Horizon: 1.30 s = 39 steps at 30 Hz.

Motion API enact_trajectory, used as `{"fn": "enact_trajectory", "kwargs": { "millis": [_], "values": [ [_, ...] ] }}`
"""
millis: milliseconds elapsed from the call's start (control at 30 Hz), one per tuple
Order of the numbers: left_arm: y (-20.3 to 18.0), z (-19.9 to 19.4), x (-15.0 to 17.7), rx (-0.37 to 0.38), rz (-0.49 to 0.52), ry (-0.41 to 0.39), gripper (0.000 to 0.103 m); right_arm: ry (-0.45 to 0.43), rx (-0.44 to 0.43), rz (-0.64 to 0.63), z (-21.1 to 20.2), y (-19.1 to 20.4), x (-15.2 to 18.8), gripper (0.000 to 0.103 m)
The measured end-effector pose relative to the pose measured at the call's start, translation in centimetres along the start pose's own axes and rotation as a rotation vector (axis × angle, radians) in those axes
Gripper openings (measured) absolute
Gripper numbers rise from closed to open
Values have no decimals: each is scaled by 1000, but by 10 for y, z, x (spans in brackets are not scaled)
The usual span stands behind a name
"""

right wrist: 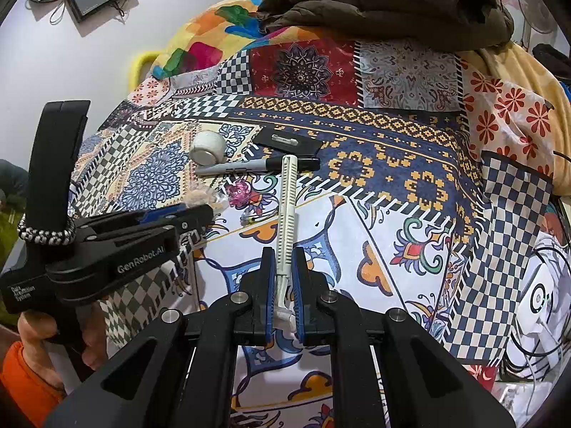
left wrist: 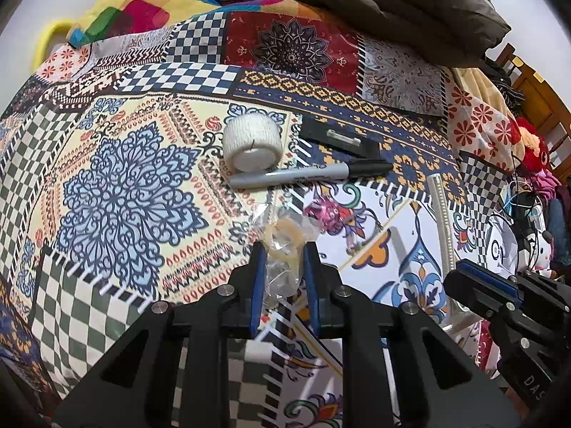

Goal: Collect trash
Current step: 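Grasp the clear plastic bag with the left tool while the right tool holds the comb, then carry the comb and plastic bag in both tools over the bucket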

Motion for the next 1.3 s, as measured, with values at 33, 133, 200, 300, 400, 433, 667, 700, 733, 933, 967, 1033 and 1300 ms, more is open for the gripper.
{"fn": "enact_trajectory", "kwargs": {
  "millis": [33,133,200,300,400,433,667,700,733,933,967,1033,1300],
  "values": [
    [-1,-1,2,4,-4,3,17,-1,-1,0,-2,1,0,9],
    [-5,-10,8,0,-16,3,16,-12,-3,1,-13,2,0,9],
    [-10,-22,14,11,-28,-8,16,-24,2,-1,-21,2,0,9],
    [-18,-38,19,6,-13,-21,16,-37,-1,1,-35,3,-2,9],
    [-28,-60,27,9,2,-36,16,-60,-1,-3,-53,6,-6,9],
    [-30,-66,29,3,7,-39,16,-71,-2,-5,-62,8,-6,9],
    [-41,-127,51,-22,24,-86,16,-124,-11,-17,-112,26,-1,9],
    [-41,-137,55,-29,27,-94,16,-129,-15,-18,-118,29,-1,9],
    [-42,-148,59,-37,27,-103,16,-136,-19,-21,-126,33,1,9],
    [-34,-210,80,-75,6,-167,16,-175,-35,-53,-170,55,16,9],
    [-32,-220,85,-79,-1,-177,16,-180,-38,-58,-176,59,18,9],
    [-28,-241,96,-91,-13,-202,16,-192,-46,-69,-189,69,24,9],
    [-2,-317,147,-140,-68,-287,16,-211,-83,-115,-220,106,49,9]
  ]
}}
Point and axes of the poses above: each gripper's, at about its wrist camera, not at the fingertips, and z roughly the way its jaws point, y to its left, x to its underside, the point moved 7 cm from there along z, roughly the way its jaws point, and after that the axes turned 13 degrees about x, right-handed, at the moved point
